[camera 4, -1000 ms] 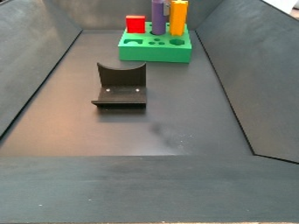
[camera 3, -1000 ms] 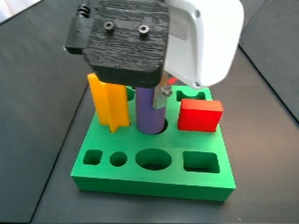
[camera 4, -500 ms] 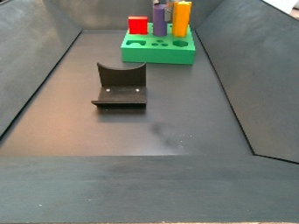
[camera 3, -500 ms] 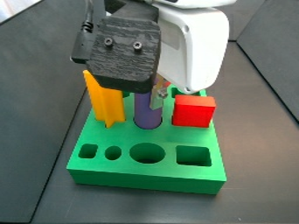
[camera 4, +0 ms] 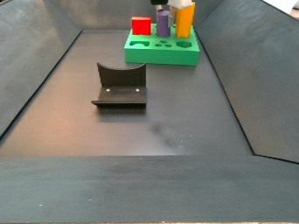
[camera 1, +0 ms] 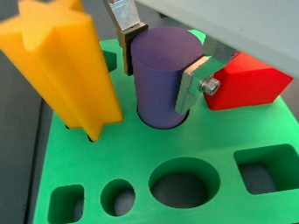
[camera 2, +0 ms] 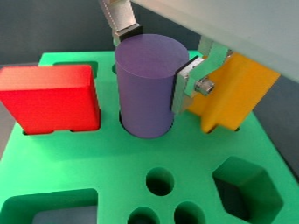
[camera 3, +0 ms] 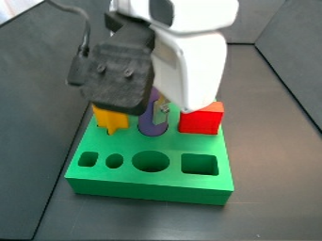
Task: Pick up the round object. Move up. Place the round object on the fixture. Regrasp the round object. Move to above the board. Insert the round object.
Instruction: Insert the round object.
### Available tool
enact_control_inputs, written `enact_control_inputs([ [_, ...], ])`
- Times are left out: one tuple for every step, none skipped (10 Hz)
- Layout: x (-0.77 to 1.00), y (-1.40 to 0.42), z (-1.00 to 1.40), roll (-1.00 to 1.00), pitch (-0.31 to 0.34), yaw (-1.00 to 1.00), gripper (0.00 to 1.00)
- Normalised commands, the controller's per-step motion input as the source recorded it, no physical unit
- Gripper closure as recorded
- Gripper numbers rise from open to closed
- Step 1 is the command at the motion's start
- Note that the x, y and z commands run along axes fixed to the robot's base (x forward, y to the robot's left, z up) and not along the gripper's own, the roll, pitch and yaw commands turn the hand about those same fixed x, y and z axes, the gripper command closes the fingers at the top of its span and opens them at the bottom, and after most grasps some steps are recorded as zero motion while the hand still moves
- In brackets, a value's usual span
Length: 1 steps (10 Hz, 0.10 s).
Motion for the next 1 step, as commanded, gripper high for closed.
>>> enact_control_inputs([
  [0.00,0.00,0.00,0.00,0.003,0.00,1.00],
])
